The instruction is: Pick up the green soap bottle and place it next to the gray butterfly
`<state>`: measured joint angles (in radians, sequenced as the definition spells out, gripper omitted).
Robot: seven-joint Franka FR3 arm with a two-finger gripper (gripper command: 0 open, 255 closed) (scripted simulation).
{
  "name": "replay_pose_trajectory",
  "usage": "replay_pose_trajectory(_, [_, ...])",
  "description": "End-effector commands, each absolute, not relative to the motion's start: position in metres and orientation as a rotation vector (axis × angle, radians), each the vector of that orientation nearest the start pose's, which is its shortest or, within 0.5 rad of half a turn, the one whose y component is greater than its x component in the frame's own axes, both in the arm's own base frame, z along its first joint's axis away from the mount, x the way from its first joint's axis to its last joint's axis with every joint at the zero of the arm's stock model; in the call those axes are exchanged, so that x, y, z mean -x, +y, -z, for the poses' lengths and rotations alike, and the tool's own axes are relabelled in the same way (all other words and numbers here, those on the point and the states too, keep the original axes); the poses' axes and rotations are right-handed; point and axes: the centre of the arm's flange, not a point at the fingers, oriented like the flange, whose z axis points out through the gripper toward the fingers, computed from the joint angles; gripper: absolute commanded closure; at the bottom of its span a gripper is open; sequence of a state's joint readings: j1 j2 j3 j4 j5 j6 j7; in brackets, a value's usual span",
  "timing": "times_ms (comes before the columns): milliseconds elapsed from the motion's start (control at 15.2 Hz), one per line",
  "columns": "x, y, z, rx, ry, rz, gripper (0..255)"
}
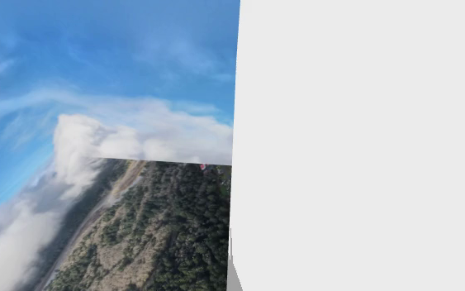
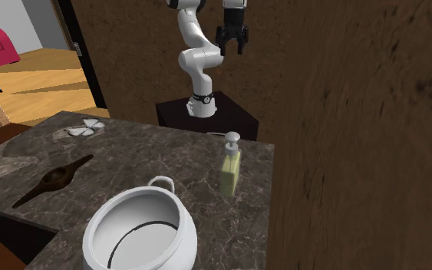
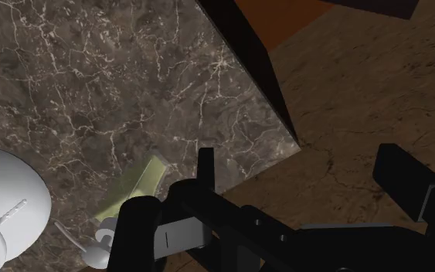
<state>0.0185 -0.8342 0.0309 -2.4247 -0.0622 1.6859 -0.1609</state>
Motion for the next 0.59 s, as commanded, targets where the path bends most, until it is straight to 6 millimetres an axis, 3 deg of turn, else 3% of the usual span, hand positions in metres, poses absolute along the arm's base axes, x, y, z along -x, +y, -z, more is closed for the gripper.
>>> replay_pose_trajectory(0, [-0.305,0.012,-0.583,3.212,-0.331,0.145,0])
replay_pose_trajectory(528, [-0.392,-0.032,-0.546,3.236,-0.35,0.138,0])
